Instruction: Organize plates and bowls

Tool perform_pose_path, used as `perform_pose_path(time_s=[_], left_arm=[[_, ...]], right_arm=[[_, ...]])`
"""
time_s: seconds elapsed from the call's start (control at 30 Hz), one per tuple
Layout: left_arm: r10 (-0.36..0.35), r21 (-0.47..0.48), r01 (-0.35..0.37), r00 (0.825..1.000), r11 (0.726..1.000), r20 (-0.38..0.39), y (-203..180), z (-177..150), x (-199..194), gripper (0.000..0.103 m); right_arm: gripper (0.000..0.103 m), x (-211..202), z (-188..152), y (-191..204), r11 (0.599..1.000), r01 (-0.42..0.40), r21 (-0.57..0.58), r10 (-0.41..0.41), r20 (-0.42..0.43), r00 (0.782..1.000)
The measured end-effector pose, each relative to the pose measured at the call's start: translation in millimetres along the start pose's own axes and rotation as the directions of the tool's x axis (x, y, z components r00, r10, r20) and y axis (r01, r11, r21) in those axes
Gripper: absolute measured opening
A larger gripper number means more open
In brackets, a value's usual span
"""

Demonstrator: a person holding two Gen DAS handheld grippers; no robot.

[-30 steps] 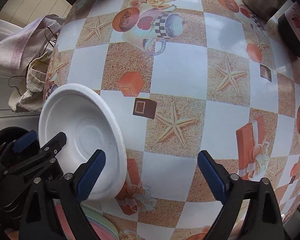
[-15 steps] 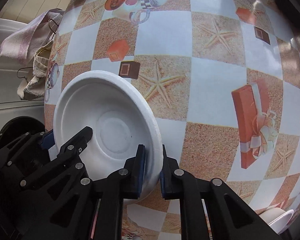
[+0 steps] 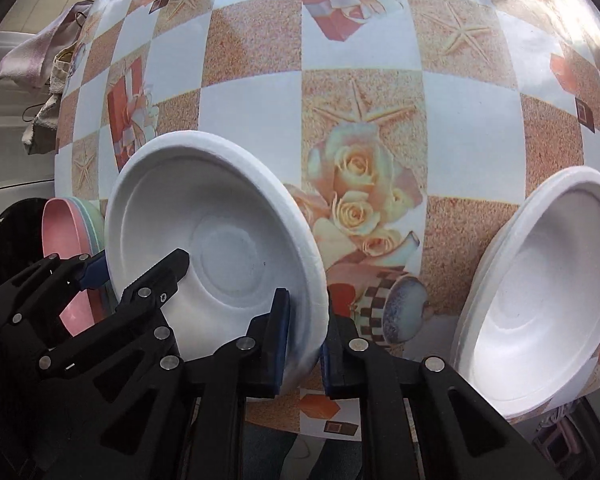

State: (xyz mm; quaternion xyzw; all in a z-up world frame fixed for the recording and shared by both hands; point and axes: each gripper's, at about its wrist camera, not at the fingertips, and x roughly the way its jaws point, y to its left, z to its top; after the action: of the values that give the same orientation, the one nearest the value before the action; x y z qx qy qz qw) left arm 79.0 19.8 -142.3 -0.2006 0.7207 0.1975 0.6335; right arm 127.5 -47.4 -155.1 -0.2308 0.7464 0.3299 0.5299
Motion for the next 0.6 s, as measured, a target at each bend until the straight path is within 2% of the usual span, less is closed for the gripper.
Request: perform_pose_path(time_s=[0.1,0.27,0.4,0.53,0.6], left_arm=[[0.0,0.032,0.0,1.0,0.999,0.003,-6.1,-17.4,2.4,0.039],[-0.001,0.034,0.001,1.0,0.999,-0.015,-9.2,-34.3,-0.9,0.039],[0.018,0.076,-0.019,1.0,0.997,0.02,-18.8,-42.2,-20.3,0.039],[0.02,0.136,-0.03,0.997,0.99,0.075,-32.4,-37.3,-45.4,0.039],[0.012,0.173,-0.031,0.994,0.984,0.108,-59.2,-46.2,-61.2,0.039]], right_arm=[[0.017,5.4,-17.2,1.1,1.0,-0.003,-0.014,0.003,-0.018,1.0],[0.017,4.4,-36.4,4.4,1.0,-0.007,-0.009,0.006,-0.025,1.0],[0.017,-13.2,-53.6,-0.4,1.0,-0.012,-0.008,0.012,0.005,1.0],[0.017,-47.4,-69.0,-27.4,0.999,-0.017,0.042,0.014,0.064,0.998],[0.017,-60.1,-70.8,-36.9,0.996,-0.02,0.088,0.012,0.098,0.995]])
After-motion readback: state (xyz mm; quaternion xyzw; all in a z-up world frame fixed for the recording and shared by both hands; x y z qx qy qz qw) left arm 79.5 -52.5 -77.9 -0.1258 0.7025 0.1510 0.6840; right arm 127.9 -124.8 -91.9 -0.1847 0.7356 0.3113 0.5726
